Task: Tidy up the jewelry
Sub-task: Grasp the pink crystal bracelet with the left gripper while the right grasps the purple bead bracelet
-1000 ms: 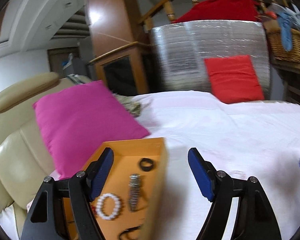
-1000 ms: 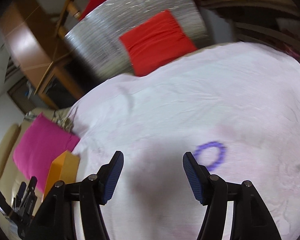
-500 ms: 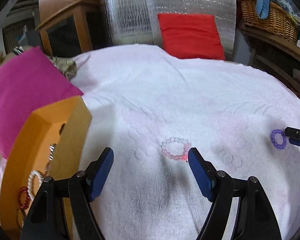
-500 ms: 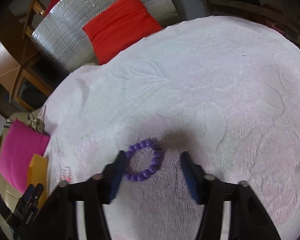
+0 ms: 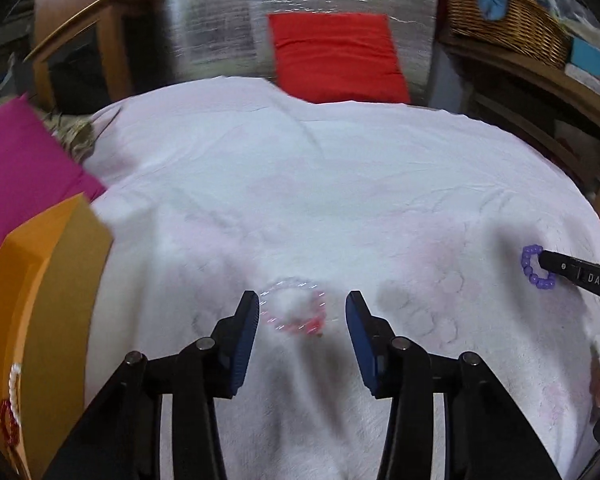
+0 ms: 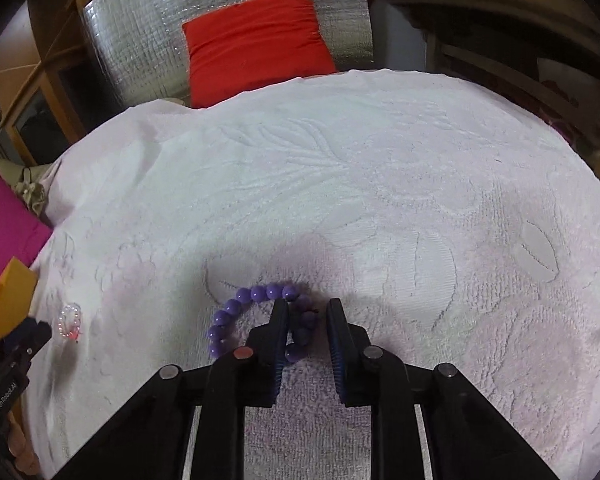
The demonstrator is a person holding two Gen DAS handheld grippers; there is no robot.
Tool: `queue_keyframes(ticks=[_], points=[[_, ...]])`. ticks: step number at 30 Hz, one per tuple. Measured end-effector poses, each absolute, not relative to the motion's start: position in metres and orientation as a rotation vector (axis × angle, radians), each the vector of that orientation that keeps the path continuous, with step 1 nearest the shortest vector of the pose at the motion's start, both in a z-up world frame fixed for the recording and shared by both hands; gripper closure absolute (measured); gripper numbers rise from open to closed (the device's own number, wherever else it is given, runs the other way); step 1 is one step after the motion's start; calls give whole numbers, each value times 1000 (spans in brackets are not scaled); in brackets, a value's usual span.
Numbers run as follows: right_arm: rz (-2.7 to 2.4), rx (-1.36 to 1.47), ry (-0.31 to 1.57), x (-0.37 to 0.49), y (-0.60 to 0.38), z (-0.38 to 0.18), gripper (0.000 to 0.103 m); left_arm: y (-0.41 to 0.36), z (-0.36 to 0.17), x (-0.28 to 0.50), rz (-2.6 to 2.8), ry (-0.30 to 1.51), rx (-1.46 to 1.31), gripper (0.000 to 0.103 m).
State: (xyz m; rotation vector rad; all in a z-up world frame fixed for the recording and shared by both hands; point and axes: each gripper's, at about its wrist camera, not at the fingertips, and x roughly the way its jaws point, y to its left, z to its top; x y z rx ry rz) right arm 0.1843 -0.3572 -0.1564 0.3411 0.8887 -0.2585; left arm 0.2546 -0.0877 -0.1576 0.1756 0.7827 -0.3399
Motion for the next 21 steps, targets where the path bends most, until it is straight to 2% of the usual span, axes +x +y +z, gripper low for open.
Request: queue_keyframes(ticks=[3, 8, 11, 12, 21], points=[[-250, 381, 887, 184, -362, -157, 82, -96, -166, 261, -352, 811, 189, 68], [-253, 417, 885, 185, -363, -157, 82, -106, -188, 276, -349, 899, 221, 72], [-256, 413, 887, 186, -362, -157, 82, -103, -189, 281, -389, 924, 165, 86], [-256, 416, 887, 186, -362, -157, 82, -101, -189, 282, -403, 933, 147, 93], [-233, 447, 895, 181, -365, -154, 82, -88, -185, 271, -524, 973, 55, 96]])
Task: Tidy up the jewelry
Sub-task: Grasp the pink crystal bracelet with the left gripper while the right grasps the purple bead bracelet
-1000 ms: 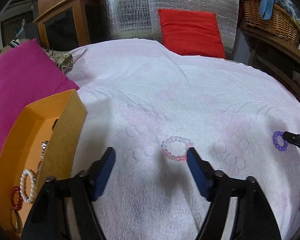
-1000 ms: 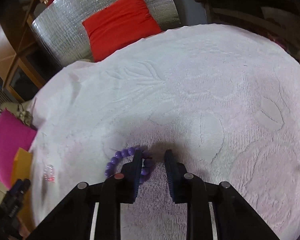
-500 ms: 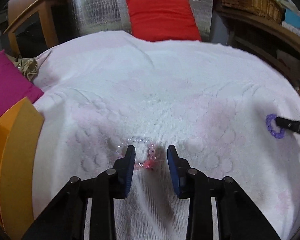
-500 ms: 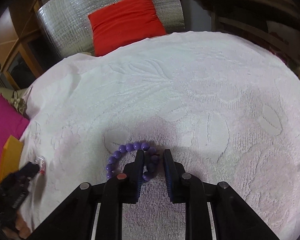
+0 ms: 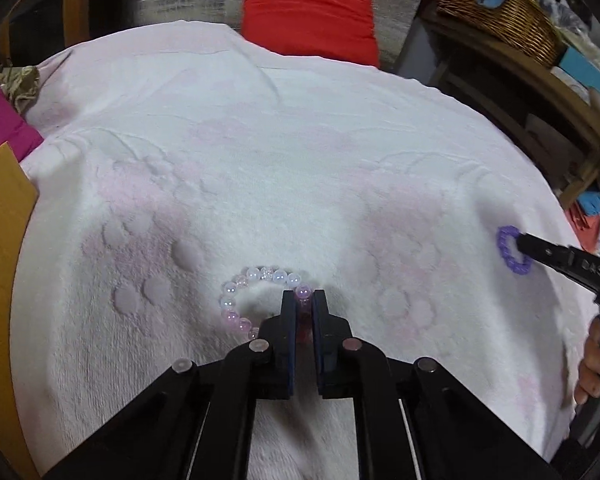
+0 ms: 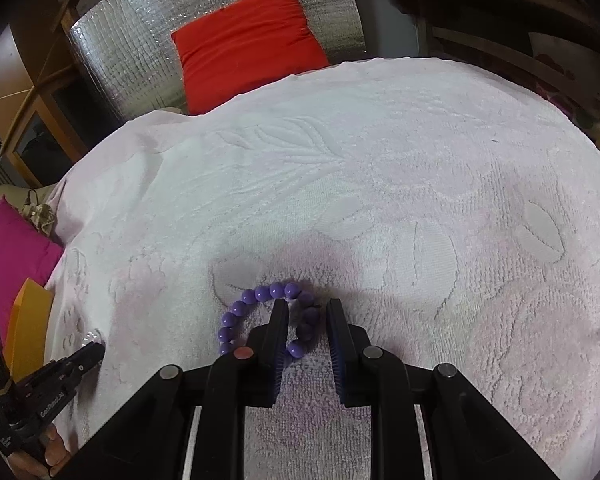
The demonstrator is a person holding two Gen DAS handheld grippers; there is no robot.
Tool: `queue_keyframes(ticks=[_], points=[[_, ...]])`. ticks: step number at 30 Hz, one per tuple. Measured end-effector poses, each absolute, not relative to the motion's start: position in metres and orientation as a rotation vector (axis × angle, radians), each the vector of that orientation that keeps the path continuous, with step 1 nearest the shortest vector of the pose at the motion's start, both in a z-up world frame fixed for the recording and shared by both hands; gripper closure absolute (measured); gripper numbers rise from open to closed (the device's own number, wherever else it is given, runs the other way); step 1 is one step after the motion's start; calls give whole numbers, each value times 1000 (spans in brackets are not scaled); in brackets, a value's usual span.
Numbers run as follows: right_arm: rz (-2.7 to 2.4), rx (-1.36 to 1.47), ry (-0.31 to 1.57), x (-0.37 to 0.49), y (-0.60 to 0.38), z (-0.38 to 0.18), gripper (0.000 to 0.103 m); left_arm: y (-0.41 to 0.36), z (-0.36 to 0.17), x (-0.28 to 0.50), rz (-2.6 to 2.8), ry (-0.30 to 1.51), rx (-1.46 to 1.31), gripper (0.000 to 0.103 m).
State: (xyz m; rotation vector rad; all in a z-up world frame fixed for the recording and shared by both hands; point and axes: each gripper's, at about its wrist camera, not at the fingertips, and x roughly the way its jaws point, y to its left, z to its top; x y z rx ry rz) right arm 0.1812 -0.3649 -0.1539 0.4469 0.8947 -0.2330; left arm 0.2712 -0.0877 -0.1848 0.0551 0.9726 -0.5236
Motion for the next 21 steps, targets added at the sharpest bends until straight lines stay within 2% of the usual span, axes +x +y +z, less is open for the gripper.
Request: queue_keyframes(ticks=[7, 18, 20, 21], points=[[-192, 506, 909, 173, -373, -152, 86, -89, -172, 232, -619, 963, 88, 96], [-172, 630, 906, 159, -390, -152, 85, -102, -158, 200, -699, 947, 114, 96], [-171, 646, 916, 163, -390, -153, 78, -105, -160, 199, -683, 945, 138, 96], [-174, 644, 906, 164, -389, -153, 70, -107, -161, 200, -675, 945, 147, 96]])
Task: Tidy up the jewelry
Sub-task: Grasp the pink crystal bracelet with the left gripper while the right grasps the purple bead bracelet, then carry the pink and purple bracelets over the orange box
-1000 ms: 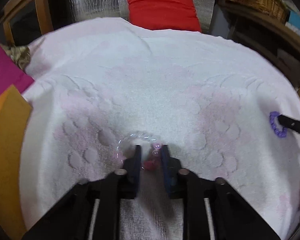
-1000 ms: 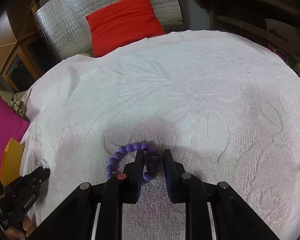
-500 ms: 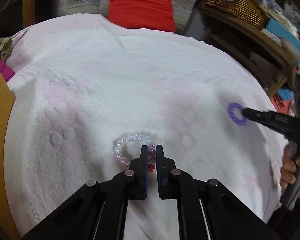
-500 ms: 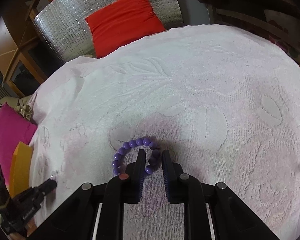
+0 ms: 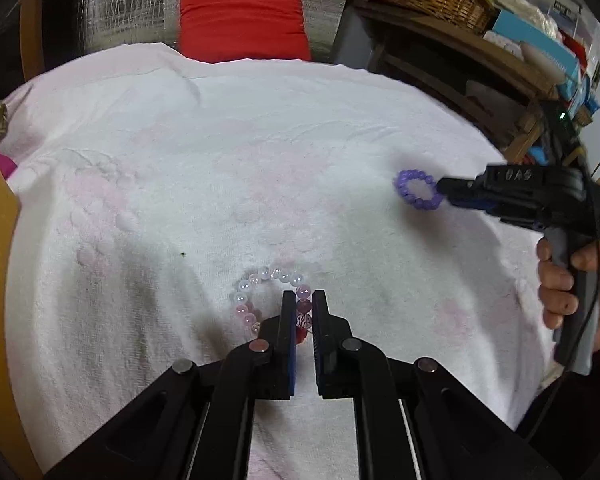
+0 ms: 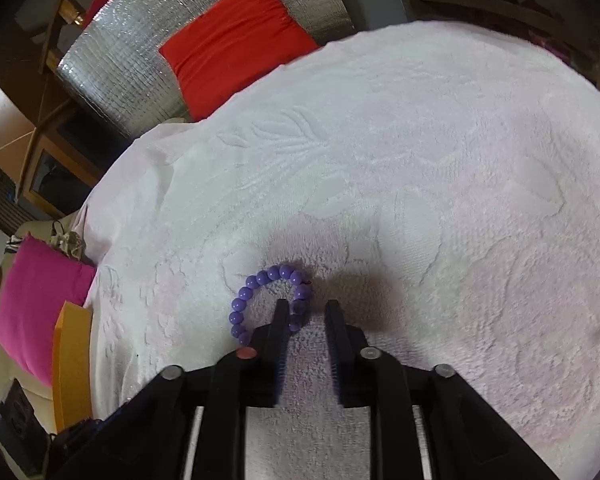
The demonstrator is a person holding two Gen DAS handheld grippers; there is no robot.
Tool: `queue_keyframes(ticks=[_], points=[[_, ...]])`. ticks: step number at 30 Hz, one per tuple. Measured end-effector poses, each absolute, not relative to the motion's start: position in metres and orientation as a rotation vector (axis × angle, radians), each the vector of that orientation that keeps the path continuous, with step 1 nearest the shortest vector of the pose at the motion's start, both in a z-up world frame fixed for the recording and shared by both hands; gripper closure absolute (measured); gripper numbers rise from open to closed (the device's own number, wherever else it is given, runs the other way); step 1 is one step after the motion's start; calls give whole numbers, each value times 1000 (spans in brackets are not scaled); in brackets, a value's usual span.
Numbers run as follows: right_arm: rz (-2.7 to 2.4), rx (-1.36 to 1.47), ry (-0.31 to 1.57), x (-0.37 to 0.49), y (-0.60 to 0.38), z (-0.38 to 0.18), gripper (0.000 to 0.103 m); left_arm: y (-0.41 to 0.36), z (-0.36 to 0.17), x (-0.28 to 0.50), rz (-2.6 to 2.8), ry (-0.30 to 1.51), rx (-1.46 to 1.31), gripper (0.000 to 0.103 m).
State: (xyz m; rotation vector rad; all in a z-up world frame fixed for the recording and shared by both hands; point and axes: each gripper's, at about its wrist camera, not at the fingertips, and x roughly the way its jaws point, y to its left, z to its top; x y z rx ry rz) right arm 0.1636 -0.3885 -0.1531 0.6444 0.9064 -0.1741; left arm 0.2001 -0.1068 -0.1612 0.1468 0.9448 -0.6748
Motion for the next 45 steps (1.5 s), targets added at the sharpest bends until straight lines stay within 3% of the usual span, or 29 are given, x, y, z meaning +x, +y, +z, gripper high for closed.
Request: queue_keyframes(ticks=[2, 5, 6, 7, 8, 13, 30, 45], points=[[-199, 612, 890, 168, -385, -151, 57, -107, -166, 205, -665, 952, 150, 95], [-234, 533, 886, 175, -376, -150, 56, -107, -172, 210, -632, 961, 173, 95], [-252, 476, 896, 179, -370, -151, 62, -106, -173, 211, -628, 966, 173, 95], [-283, 396, 903, 183, -362, -151, 77, -106, -174, 213, -631, 970, 167, 95], [-300, 346, 911, 186, -356, -152, 84, -104, -175, 212, -633, 969, 161, 95], [-339, 167, 895, 195, -332, -150, 93, -100, -176, 215, -644, 984, 128, 95], [-104, 358, 643, 159, -318, -87, 93, -44, -126, 199, -573, 833, 8, 96], [31, 350, 595, 144, -273, -70, 93, -29, -80, 169, -347, 651, 49, 96]])
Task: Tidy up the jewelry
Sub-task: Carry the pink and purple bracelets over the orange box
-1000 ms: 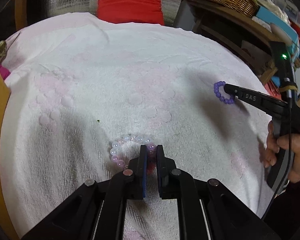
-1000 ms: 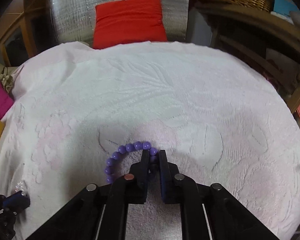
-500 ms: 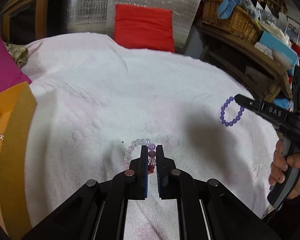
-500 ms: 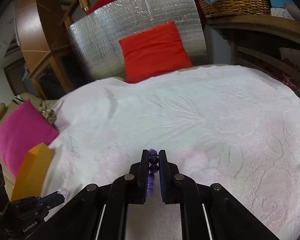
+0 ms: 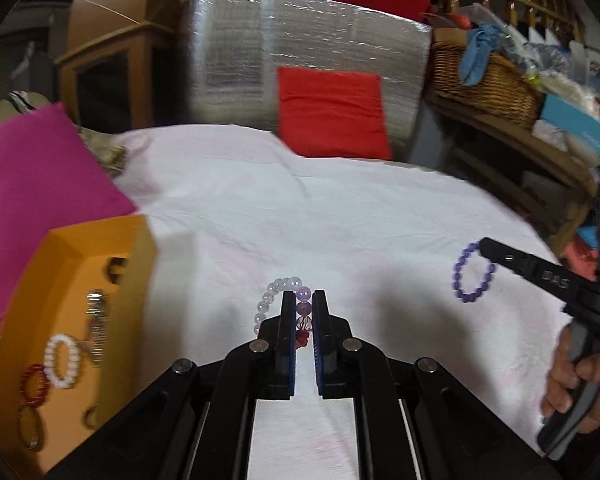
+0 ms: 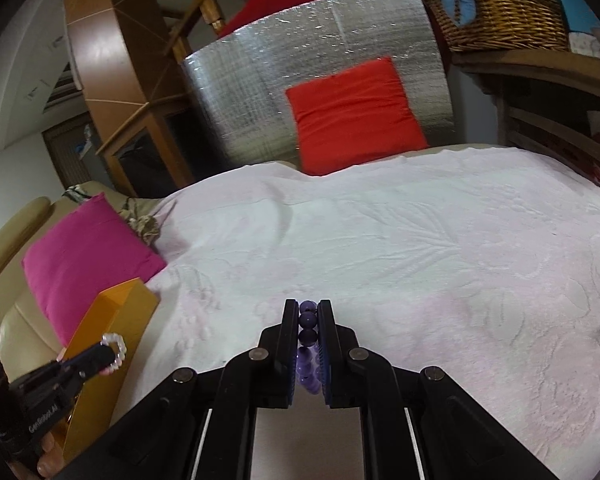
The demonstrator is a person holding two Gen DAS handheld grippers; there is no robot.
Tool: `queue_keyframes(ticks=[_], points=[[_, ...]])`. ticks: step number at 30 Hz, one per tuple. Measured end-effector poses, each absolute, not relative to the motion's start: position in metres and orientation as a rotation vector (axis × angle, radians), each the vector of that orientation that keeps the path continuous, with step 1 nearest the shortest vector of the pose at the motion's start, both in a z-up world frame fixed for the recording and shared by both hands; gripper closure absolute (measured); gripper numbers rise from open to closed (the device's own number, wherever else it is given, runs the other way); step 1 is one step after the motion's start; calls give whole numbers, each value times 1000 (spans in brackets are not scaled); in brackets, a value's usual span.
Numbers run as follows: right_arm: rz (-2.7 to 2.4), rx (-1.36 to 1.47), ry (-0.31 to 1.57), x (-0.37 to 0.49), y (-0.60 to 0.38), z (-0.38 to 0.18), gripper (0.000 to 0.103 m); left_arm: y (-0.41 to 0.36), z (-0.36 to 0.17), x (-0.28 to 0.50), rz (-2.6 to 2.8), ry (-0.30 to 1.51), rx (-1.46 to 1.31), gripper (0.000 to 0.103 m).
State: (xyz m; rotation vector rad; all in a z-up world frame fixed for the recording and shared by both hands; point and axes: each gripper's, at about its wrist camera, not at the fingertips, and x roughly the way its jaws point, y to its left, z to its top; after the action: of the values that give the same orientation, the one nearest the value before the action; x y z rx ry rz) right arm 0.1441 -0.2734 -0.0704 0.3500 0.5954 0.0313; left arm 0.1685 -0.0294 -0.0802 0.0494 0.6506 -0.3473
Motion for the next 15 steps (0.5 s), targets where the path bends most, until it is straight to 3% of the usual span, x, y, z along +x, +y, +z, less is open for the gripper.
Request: queue_keyframes(ticks=[15], points=[[162, 324, 586, 144, -205, -61, 93, 31, -61, 148, -152, 572, 43, 96]])
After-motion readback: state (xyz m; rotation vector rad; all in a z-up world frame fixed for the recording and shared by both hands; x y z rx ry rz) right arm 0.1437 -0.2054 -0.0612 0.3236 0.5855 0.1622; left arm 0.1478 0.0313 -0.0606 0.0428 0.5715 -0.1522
